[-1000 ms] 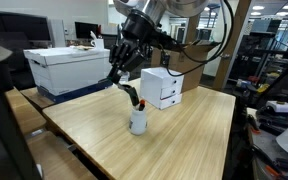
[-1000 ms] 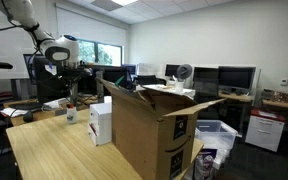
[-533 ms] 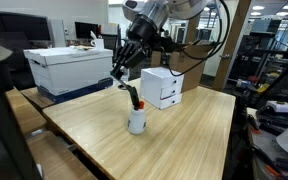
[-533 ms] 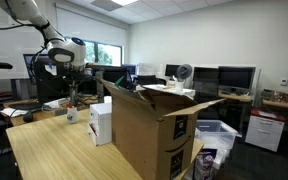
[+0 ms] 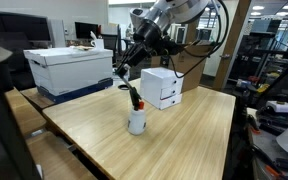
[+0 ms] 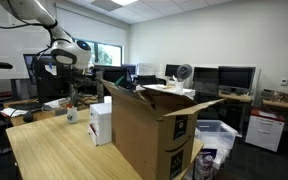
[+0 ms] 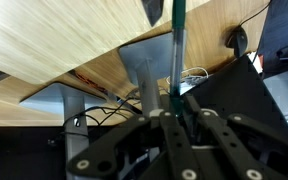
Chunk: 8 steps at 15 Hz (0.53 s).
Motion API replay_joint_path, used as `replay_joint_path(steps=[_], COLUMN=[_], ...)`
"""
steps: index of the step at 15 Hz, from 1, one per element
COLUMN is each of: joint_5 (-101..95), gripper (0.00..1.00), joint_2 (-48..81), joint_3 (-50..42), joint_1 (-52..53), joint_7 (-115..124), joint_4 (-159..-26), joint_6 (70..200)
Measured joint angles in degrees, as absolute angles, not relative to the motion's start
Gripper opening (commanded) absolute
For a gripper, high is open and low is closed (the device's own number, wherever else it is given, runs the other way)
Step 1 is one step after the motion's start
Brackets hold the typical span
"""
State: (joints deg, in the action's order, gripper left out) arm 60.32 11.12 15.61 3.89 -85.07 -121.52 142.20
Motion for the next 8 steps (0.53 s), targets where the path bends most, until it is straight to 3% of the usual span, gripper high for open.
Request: replay_joint_path(steps=[8], joint_5=[67.1], gripper=[0.06], joint_2=[10.9], joint_3=[14.8], joint_1=[4.9], joint_7=[-89.4], joint_4=[-122.6], joint_6=[141.4])
